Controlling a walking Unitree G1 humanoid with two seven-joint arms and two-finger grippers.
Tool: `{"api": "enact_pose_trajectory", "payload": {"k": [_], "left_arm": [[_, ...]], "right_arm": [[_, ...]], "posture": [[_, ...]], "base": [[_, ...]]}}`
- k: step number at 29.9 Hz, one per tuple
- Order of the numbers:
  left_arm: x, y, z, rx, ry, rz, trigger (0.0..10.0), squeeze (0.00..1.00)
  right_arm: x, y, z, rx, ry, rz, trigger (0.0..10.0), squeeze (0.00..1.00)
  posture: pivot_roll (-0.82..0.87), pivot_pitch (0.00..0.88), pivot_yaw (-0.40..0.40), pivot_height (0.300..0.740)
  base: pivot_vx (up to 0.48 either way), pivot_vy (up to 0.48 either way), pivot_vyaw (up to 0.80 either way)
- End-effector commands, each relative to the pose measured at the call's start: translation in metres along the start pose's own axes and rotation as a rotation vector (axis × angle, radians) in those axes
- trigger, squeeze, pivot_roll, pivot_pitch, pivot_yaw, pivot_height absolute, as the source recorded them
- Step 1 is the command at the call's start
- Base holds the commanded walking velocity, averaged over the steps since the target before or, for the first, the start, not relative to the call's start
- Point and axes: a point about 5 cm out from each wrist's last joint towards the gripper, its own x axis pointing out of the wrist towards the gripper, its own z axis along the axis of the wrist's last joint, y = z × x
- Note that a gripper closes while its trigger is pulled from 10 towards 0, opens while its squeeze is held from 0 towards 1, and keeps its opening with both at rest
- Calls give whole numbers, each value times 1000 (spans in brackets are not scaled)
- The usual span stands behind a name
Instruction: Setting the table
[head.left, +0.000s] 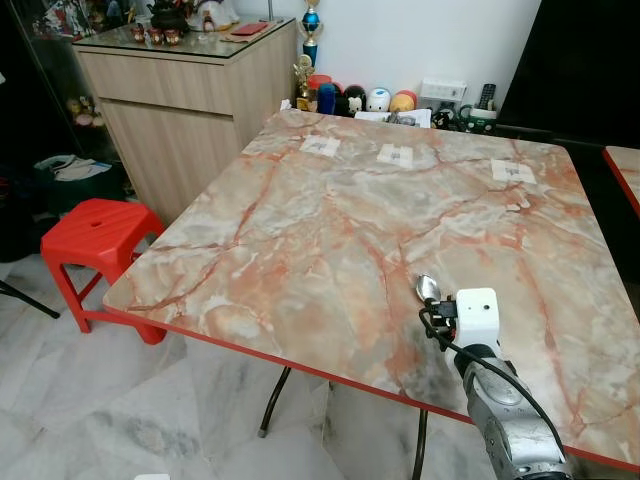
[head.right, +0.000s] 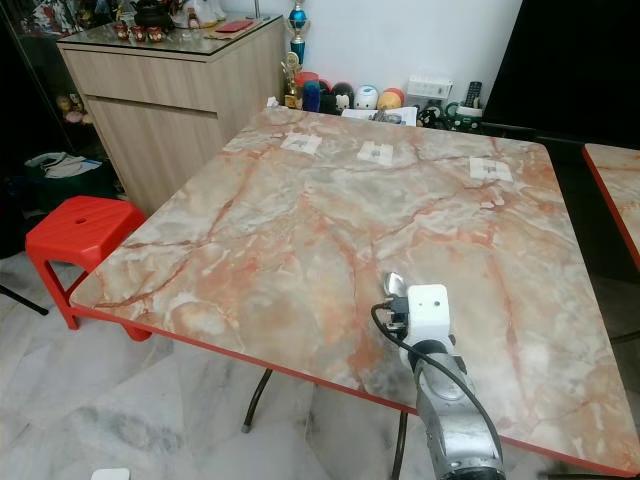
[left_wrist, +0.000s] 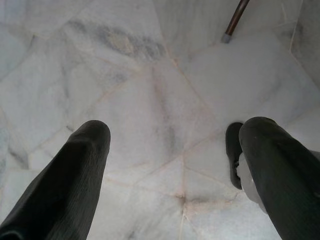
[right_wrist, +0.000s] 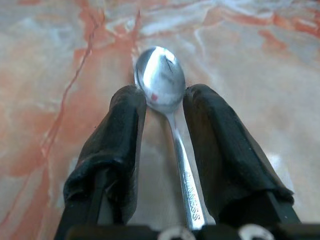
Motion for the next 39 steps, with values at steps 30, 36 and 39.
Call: {"api": "enact_pose_trajectory", "payload": {"k": [30, 36, 39], "left_arm": [[-2, 4, -8, 18, 37, -7, 10000, 0], [-2, 4, -9, 20, 40, -7, 10000, 0], [-2, 5, -9, 20, 41, -7, 10000, 0]], "right_arm": [[12, -11, -8, 50, 103, -43, 10000, 0], [12, -10, -12, 54, 131, -35, 10000, 0], [12, -9, -15, 56, 143, -25, 10000, 0]], "posture": [[22, 80, -2, 740], [23, 79, -1, 740], [23, 80, -1, 740]], "base": [[0, 0, 0], [0, 0, 0], [0, 0, 0]]}}
